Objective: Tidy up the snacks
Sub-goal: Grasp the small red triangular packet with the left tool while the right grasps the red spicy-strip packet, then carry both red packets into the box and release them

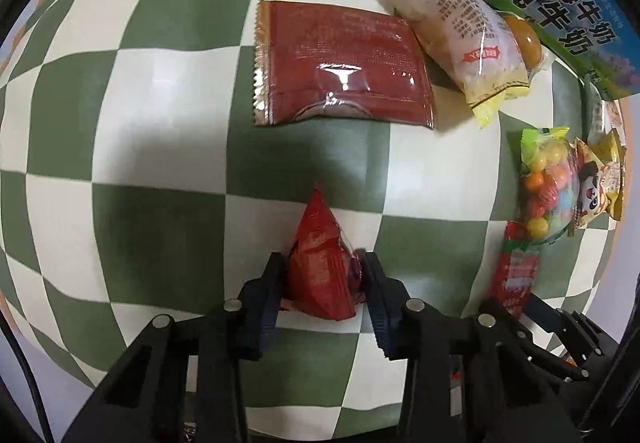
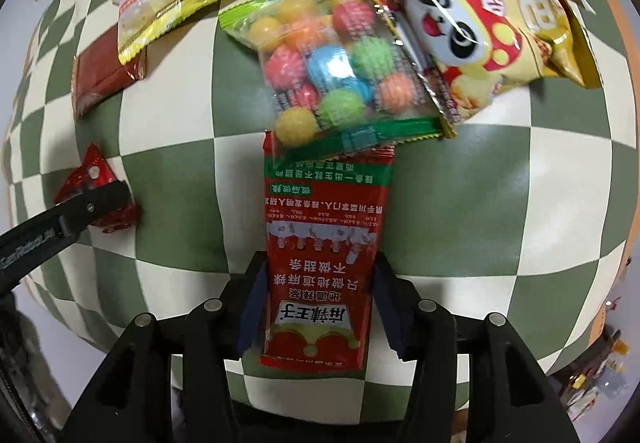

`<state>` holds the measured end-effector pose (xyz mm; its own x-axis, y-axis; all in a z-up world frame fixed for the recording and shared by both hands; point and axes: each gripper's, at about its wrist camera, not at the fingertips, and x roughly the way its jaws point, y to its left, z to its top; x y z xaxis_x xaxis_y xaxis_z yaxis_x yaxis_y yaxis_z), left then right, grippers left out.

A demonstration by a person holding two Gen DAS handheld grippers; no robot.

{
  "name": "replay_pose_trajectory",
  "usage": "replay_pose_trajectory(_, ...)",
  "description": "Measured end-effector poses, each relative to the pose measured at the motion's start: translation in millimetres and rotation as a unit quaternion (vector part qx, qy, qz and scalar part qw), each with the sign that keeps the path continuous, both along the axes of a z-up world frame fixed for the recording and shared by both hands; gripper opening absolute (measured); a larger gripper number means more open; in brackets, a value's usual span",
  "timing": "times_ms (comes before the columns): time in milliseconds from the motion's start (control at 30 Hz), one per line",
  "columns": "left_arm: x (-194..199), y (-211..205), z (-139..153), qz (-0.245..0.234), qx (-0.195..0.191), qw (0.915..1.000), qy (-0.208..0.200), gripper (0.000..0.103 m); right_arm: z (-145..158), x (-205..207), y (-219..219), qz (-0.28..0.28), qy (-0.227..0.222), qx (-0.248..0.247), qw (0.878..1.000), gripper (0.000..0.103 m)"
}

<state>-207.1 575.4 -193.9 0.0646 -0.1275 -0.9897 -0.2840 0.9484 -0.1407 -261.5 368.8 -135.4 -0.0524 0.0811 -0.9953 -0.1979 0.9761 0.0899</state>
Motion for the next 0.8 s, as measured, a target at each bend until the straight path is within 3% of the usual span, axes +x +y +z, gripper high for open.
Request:
replay_pose_trajectory(133,-11,-2,11,0.01,-0.012,0.9999,-0.005,0.036,3,-13,13,0.02,-0.027,-0.007,0.999,0.046)
replay_pose_trajectory(267,-26,-11,36,0.008,-0.03,0.9993,-0.022,0.036,17,-22,8,0.017,-0.026,0.012,0.999,0.045)
replay_pose_trajectory(467,-30,-22,95,-0.003,-0.065,0.995,-0.075,0.036,64,-22,-3,0.013,-0.05,0.066,0.997,0.044)
replay_pose_trajectory(567,-11,-27,137,-0.02,-0.079,0.99,-0.115,0.036,101,-10,-9,0.01,-0.064,0.096,0.993,0.041)
replay_pose_trajectory(667,15,-31,171,-0.041,-0.082,0.9842,-0.151,0.036,136,15,-18,0.003,-0.083,0.127,0.988,0.014)
replay_pose_trajectory(733,35,-36,186,-0.051,-0.068,0.9823,-0.167,0.036,156,33,-20,0.001,-0.093,0.145,0.985,0.014)
replay_pose_trajectory(800,50,-42,191,-0.057,-0.062,0.9809,-0.175,0.036,165,52,-13,0.01,-0.113,0.13,0.985,0.014)
